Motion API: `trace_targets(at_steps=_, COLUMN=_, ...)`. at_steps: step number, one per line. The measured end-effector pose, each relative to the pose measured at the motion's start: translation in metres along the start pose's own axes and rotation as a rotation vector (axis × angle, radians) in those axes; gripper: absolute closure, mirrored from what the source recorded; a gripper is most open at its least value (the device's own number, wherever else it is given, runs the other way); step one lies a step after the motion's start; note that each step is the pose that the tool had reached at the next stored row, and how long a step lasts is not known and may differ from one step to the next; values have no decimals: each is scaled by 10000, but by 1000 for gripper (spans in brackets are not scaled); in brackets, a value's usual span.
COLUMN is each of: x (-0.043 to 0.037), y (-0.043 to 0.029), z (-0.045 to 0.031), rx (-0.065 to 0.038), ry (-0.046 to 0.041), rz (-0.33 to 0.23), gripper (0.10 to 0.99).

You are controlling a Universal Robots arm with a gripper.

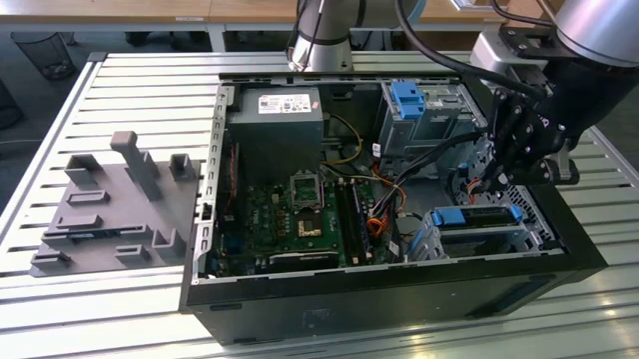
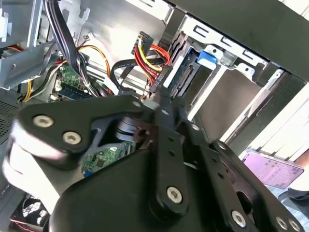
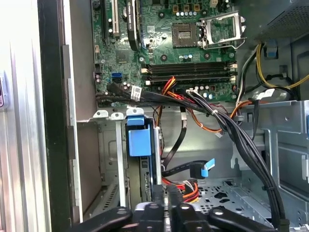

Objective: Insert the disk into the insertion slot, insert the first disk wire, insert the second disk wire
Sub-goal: 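Insert the first disk wire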

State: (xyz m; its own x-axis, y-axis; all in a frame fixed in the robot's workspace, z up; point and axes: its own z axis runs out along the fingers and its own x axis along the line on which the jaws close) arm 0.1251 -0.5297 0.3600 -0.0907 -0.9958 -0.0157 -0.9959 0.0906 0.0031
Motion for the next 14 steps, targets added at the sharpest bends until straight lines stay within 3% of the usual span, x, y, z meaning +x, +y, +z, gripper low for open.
trace_targets(at_steps=6, x=-11, y=-27, z=2, rx=1, ry=4, rz=57, gripper=675)
trace_targets(at_steps=14, x=-66, y=-35, z=40, rx=5, ry=2, rz=364, gripper=675)
